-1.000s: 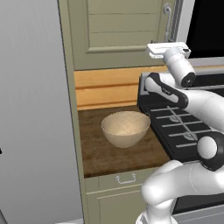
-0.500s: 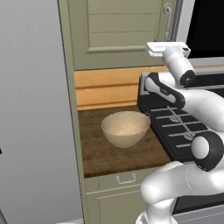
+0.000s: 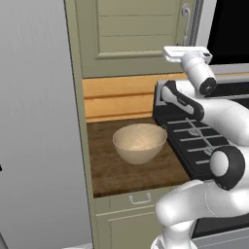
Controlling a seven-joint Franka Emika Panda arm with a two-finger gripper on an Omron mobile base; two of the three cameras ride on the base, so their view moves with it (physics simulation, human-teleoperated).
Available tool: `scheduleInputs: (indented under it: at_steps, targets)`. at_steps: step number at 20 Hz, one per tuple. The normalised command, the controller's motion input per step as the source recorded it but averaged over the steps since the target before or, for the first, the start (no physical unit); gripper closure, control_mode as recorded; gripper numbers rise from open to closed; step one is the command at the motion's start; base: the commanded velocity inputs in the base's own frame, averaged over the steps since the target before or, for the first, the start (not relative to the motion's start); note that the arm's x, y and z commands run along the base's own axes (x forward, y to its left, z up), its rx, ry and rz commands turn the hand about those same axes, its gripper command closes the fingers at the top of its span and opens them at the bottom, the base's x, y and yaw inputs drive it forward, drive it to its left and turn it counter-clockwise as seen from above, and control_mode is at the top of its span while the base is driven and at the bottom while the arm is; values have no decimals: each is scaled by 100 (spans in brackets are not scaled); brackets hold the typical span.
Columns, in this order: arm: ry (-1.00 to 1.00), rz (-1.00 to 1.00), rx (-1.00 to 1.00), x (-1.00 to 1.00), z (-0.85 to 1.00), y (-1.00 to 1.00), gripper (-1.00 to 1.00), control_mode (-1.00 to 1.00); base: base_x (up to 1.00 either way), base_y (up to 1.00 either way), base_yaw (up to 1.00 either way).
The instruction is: Open the cabinet, pick up the bread from the cabinet and place it in the basket. Then move the basket to the dining counter.
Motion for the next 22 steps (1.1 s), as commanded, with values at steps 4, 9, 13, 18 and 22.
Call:
scheduleInputs:
  at_steps: [4, 9, 13, 18, 22]
  targets:
    - [0, 0, 0, -56, 23, 1, 100, -100, 0, 0, 0]
    - [3, 0, 0, -80, 28, 11, 100, -100, 0, 0, 0]
    - [7, 0, 0, -91, 23, 36, 100, -100, 0, 0, 0]
    - [9, 0, 0, -87, 18, 50, 100, -100, 0, 0, 0]
    - [9, 0, 0, -84, 17, 65, 100, -100, 0, 0, 0]
